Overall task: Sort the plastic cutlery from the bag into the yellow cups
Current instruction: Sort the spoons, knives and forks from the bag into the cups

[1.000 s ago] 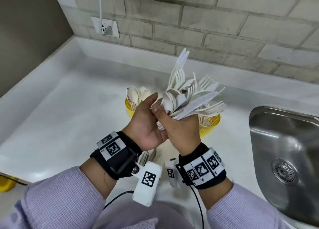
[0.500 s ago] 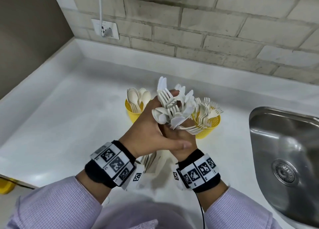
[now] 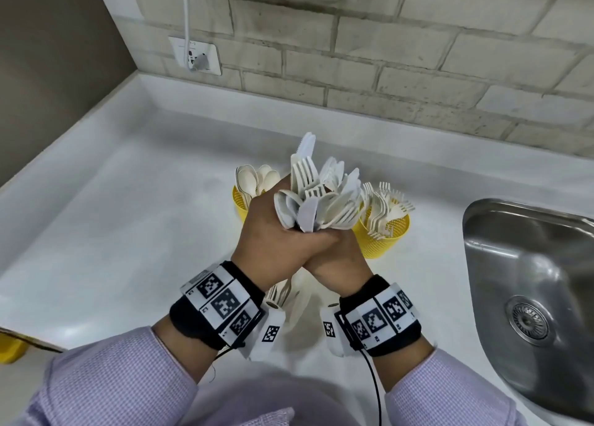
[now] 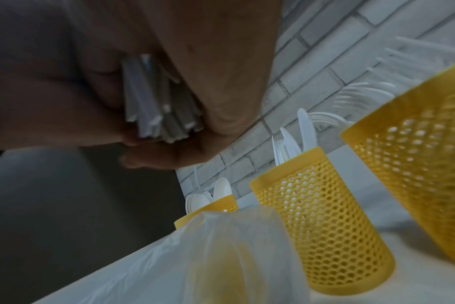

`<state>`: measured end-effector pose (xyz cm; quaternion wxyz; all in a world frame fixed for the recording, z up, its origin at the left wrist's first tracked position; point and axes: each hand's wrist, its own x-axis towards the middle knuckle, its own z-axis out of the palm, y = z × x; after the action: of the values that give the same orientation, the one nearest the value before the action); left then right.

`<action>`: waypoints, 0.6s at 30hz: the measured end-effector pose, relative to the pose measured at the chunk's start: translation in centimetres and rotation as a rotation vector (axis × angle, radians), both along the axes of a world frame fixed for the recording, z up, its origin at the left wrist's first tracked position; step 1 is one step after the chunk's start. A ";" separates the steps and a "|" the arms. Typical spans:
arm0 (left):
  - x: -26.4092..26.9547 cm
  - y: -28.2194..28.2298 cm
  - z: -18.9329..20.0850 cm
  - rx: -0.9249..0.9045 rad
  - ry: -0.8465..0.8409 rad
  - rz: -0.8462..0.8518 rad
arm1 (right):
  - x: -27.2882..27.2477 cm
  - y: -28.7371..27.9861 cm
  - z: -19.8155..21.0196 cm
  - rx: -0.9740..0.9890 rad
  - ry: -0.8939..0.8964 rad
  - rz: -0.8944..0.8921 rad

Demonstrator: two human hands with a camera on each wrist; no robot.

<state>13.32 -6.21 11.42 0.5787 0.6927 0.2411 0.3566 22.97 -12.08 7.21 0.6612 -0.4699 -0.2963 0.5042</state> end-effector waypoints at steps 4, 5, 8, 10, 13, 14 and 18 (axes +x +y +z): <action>-0.3 1.2 0.5 -0.106 0.083 -0.187 | 0.3 -0.7 0.4 -0.141 -0.265 0.028; -0.4 1.4 0.4 -0.160 0.098 -0.263 | 0.2 -0.8 0.4 -0.155 -0.283 0.023; -0.6 1.7 0.8 -0.218 0.142 -0.331 | 0.0 -1.0 0.1 -0.169 -0.195 0.037; -0.6 1.7 0.8 -0.186 0.177 -0.286 | 0.0 -0.8 -0.6 -0.123 -0.219 0.033; -0.4 1.8 0.4 -0.119 0.203 -0.196 | 0.1 -0.5 -1.2 -0.070 -0.198 0.036; -0.4 1.7 0.3 -0.117 0.205 -0.184 | 0.2 -0.4 -1.0 -0.071 -0.184 0.054; -0.5 1.4 0.1 -0.129 0.176 -0.202 | 0.6 -0.4 -0.5 -0.159 -0.188 0.154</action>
<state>12.82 -4.85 11.55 0.6313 0.7036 0.2424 0.2181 23.56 -12.52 6.73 0.5508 -0.5419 -0.3512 0.5289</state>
